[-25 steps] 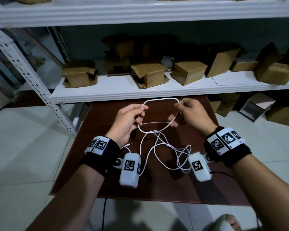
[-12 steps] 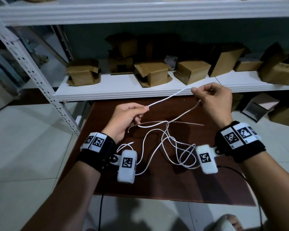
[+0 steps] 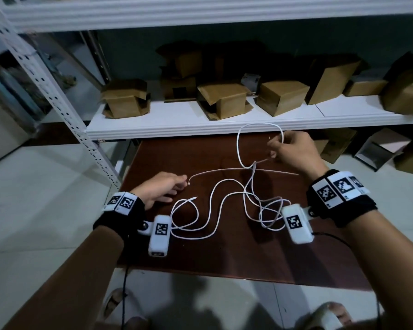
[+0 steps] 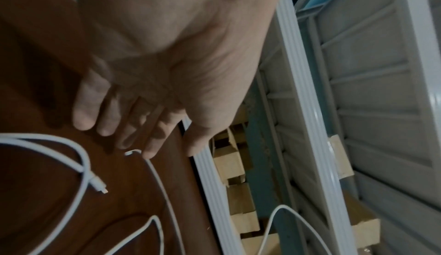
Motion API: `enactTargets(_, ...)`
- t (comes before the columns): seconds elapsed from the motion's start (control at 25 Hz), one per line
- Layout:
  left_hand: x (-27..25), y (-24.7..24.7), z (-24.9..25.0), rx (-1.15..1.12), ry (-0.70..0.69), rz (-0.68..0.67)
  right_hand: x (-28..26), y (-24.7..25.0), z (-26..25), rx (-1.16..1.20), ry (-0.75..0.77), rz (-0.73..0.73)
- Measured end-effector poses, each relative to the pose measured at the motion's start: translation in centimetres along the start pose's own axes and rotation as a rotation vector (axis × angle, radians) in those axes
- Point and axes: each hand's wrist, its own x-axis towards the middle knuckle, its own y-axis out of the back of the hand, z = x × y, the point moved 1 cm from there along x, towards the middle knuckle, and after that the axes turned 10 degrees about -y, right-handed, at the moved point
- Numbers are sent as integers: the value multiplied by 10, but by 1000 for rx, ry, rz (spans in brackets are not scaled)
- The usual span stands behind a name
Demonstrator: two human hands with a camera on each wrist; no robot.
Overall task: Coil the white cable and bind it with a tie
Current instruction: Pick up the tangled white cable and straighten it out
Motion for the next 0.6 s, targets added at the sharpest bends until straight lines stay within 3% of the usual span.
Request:
enactTargets(0.16,3,-24,-13,119,-80,-109,-4,-4,-2,-69,-27,-50)
enactTargets(0.36,11,-40,-11,669,-163,-232,-17,1,-4,-238,-11,17)
enactTargets(0.6,19,-47,-8,703,-65,-180,-22,-3,-2,-233,-12,-15)
